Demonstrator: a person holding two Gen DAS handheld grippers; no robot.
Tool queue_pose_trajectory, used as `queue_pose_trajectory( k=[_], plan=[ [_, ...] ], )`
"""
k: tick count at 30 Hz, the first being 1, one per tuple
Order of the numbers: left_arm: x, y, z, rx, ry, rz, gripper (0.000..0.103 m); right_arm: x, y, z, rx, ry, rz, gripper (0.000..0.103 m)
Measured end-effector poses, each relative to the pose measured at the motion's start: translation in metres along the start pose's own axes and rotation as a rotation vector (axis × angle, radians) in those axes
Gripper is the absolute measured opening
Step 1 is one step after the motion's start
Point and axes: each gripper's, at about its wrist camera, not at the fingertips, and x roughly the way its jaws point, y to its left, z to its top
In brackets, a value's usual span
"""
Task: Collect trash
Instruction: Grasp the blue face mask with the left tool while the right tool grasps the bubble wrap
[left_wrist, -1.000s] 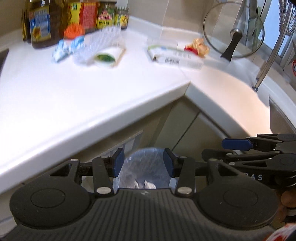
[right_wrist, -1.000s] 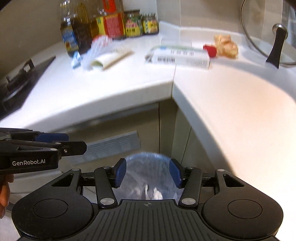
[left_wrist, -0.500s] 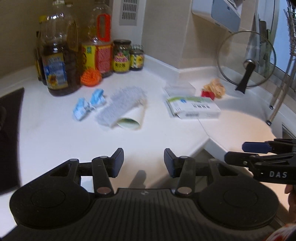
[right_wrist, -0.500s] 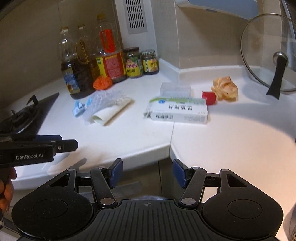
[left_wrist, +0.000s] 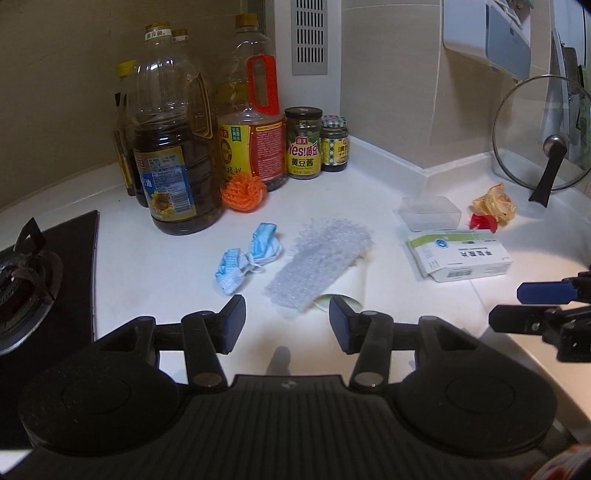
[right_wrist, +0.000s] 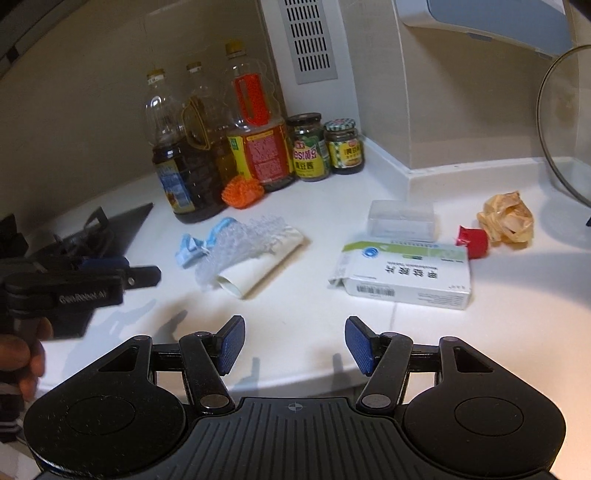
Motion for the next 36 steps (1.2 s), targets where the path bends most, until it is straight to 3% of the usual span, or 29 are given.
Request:
queue_pose_trajectory(
  k=[16, 26, 28, 30, 32, 33, 34, 36],
  plan=[
    [0.083, 0.075, 0.031, 0.193, 0.037, -0.13, 0.047, 0.1, 0.06, 0.03, 0.225, -0.069, -0.067, 0.06],
    [0.115, 0.084, 0.033, 0.23, 0.077, -0.206, 0.047, 0.139, 0.064, 0.037, 0.278, -0.078, -0.123, 0.06],
    [0.118, 0.082, 0.033, 0.242, 0.079, -0.218, 0.046, 0.141, 0.064, 0.039, 0.277, -0.076, -0.13, 0.055],
    [0.122, 0.08, 0.033, 0.247, 0.086, -0.227, 0.045, 0.143, 0.064, 0.041, 0.274, -0.068, -0.137, 0.037],
    [0.125, 0.079, 0.032, 0.251, 0.094, -0.232, 0.036, 0.145, 0.064, 0.041, 0.264, -0.064, -0.148, 0.028],
    [0.125, 0.079, 0.032, 0.25, 0.095, -0.236, 0.032, 0.145, 0.065, 0.042, 0.26, -0.062, -0.147, 0.017],
    [0.125, 0.079, 0.032, 0.248, 0.098, -0.238, 0.024, 0.146, 0.065, 0.042, 0.254, -0.062, -0.151, 0.011],
    [0.124, 0.079, 0.032, 0.249, 0.094, -0.233, 0.019, 0.145, 0.066, 0.043, 0.24, -0.068, -0.157, 0.008]
  ],
)
